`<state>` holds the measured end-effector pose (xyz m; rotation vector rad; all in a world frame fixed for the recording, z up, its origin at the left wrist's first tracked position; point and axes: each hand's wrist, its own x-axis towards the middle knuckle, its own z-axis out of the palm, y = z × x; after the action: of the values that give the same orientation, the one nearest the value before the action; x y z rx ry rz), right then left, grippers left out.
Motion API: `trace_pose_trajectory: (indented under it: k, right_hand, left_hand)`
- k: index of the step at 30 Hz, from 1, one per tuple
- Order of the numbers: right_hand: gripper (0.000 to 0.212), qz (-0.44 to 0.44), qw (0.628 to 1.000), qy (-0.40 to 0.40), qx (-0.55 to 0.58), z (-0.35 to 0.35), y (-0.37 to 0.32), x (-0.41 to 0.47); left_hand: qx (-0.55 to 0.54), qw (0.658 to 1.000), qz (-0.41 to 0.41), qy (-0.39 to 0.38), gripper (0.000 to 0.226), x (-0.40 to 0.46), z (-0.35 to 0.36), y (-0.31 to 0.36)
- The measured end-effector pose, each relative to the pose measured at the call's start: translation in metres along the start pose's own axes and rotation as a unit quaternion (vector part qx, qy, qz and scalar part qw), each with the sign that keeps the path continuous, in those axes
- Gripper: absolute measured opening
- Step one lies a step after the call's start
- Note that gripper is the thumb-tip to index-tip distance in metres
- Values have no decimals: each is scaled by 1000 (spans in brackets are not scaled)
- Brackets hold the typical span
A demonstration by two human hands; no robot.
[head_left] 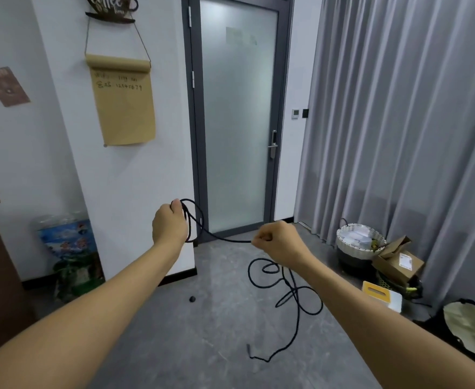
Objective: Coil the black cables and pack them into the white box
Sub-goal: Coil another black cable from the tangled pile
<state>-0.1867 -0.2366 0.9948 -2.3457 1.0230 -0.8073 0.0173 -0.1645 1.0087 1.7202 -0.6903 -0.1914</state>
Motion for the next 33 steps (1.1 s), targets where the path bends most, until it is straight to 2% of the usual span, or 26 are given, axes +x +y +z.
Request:
trace_pose_trajectory:
  k: [2,5,11,15,18,21,25,29,33]
  right_hand:
    - [12,-32,999,-31,-4,1,-15,1]
    - [13,-59,996,-59,12,-1,-31,1]
    - [18,-77,995,-37,56,-7,-42,4]
    - [29,-79,994,0,80,-9,-41,7]
    - [25,-71,993,12,90,-11,-35,9]
    - [23,-50,996,7,78,-12,-32,9]
    - [25,-19,996,-28,86,-12,-24,6]
    - [26,18,990,-84,109,-12,-5,-2]
    - [24,40,987,-101,121,-15,13,-7]
  left_hand:
    - [49,998,41,-11,41,-6,5,1]
    - [53,993,83,-66,39,-14,14,2]
    - [23,968,144,-204,35,-39,22,14]
    - [-5,949,126,-288,35,-53,25,21]
    - [-74,930,81,-349,37,-56,25,23]
    - [-81,914,63,-392,39,-53,22,18]
    - [-69,908,33,-412,38,-48,17,11]
    - [-123,925,-21,-359,38,-40,10,9]
    - [-142,939,-51,-310,38,-32,4,8]
